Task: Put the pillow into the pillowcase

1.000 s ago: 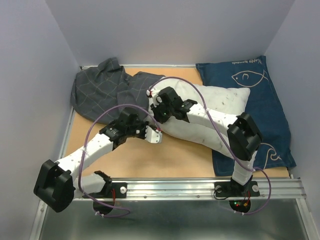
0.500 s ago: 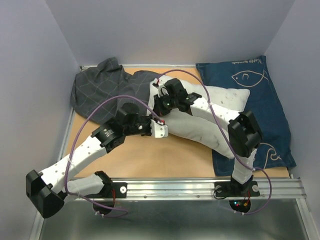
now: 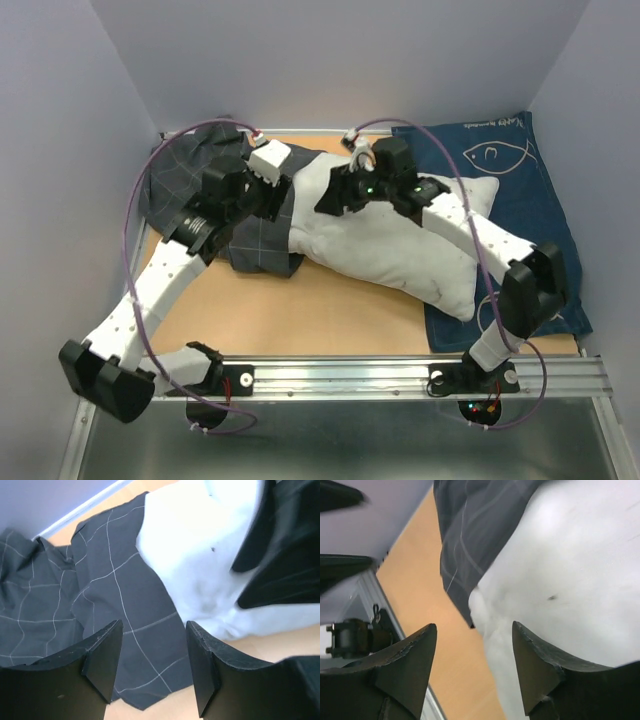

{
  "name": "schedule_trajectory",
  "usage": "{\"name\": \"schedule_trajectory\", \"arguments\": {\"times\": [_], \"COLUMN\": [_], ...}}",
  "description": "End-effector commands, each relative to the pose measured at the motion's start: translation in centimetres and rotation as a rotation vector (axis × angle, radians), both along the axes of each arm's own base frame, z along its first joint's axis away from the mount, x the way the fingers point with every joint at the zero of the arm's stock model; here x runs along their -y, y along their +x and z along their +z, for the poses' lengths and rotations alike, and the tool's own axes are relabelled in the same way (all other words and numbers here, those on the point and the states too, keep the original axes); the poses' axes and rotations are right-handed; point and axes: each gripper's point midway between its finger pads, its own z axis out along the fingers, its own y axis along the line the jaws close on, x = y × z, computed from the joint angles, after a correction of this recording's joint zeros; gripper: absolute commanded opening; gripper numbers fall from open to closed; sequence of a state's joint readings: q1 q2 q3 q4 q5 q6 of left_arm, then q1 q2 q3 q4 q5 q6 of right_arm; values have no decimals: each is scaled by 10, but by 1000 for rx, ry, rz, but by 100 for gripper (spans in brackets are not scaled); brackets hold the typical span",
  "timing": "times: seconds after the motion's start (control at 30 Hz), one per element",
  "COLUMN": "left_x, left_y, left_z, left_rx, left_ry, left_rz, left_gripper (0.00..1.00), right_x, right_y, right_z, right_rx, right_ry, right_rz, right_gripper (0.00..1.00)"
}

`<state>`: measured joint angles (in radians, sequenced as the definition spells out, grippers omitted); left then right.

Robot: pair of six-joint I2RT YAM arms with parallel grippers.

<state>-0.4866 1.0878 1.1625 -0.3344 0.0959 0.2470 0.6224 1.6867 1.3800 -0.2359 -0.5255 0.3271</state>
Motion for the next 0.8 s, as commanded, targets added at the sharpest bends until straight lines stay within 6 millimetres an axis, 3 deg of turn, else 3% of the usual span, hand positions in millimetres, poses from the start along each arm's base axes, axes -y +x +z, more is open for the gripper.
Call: {"name": "schedule_trajectory", "arguments": {"times": [0.0, 0.03, 0.07, 0.1, 0.17, 0.23, 0.27, 0.47, 0.57, 0.63, 0.77], "left_x": [8, 7, 12, 19, 27, 34, 38, 43, 45, 48, 47], "left_y": [43, 54, 64, 77, 100, 113, 122, 148, 155, 159, 171], "left_z": [-7, -8, 5, -9, -12, -7, -21, -51, -62, -65, -60], "left_rx": [-57, -58, -33, -62, -71, -58, -79, -103, -112, -114, -97], "left_ry": [-20, -8, -22, 0, 18, 15, 33, 104, 126, 130, 134], "left_rz": [118, 148, 150, 150, 169, 163, 165, 174, 174, 165, 200], "left_gripper": [65, 65, 65, 65, 65, 63, 62, 50, 32, 22, 18], "right_x": [42, 50, 58, 67, 96, 106, 110, 97, 94, 91, 89], "right_y": [34, 38, 43, 51, 73, 80, 83, 75, 72, 70, 67], "right_z": [86, 84, 85, 82, 69, 50, 41, -11, -27, -38, -50], "right_rx": [205, 222, 248, 278, 275, 255, 241, 95, 53, 30, -4], "right_ry": [64, 43, 21, -10, -70, -112, -128, -136, -142, -145, -148], "right_rz": [-107, -133, -157, -187, -285, -309, -321, -245, -223, -201, -185], "right_gripper": [68, 68, 68, 67, 65, 63, 62, 57, 53, 50, 46]}}
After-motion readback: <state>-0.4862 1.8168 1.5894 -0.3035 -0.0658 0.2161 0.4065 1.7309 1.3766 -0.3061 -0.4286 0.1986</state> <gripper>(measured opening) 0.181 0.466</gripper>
